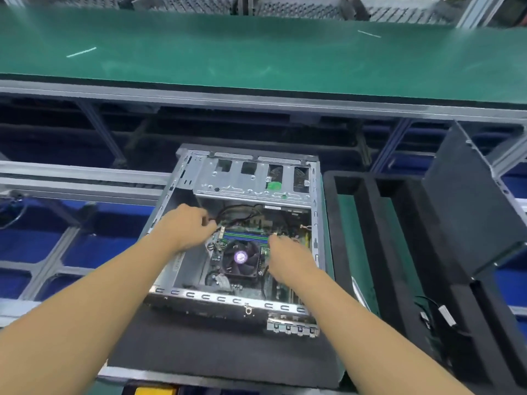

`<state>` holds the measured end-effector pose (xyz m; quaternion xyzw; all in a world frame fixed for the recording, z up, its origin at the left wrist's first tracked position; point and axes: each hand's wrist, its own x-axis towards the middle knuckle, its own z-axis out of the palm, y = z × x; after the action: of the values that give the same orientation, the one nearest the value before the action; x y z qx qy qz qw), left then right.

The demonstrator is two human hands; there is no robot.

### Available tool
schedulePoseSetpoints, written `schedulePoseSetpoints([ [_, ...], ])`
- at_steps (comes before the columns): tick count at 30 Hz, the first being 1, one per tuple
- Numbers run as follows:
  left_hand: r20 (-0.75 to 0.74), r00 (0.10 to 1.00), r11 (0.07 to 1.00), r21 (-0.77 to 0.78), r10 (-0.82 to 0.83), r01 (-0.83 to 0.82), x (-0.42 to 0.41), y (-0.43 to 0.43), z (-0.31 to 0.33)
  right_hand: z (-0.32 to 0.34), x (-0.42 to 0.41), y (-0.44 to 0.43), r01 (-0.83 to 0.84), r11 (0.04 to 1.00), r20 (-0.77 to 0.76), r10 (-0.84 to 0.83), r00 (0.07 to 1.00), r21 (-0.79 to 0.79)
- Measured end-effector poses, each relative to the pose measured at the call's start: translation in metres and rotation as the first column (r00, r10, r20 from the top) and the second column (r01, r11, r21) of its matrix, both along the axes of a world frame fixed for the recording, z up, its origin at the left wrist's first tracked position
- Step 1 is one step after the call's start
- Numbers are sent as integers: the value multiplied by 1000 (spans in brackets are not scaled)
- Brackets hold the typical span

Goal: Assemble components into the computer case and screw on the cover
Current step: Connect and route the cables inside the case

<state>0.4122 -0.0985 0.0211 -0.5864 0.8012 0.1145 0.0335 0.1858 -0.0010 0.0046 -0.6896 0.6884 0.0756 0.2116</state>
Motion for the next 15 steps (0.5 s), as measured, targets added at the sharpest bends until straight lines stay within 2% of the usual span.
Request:
schedulePoseSetpoints([
  [4, 48, 997, 998, -31, -52, 53, -4, -15, -1, -3, -4, -2, -47, 992, -161, 65, 985, 116],
  [8, 135, 982, 991, 2, -129, 130, -11, -28, -4, -3, -4, -8, 43, 991, -162, -22, 987, 127],
  [11, 65, 979, 979, 71, -193, 189, -17, -33, -9, -2, -4, -20, 158, 985, -61, -154, 986, 65],
  [13, -57, 976, 973, 82, -212, 216, -16, -33, -12, -3, -5, -28, 222, 975, 102, -224, 969, 29],
  [15, -176, 965, 979, 29, -194, 202, -12, -33, -13, -4, -4, -31, 235, 972, 242, -231, 942, 14],
])
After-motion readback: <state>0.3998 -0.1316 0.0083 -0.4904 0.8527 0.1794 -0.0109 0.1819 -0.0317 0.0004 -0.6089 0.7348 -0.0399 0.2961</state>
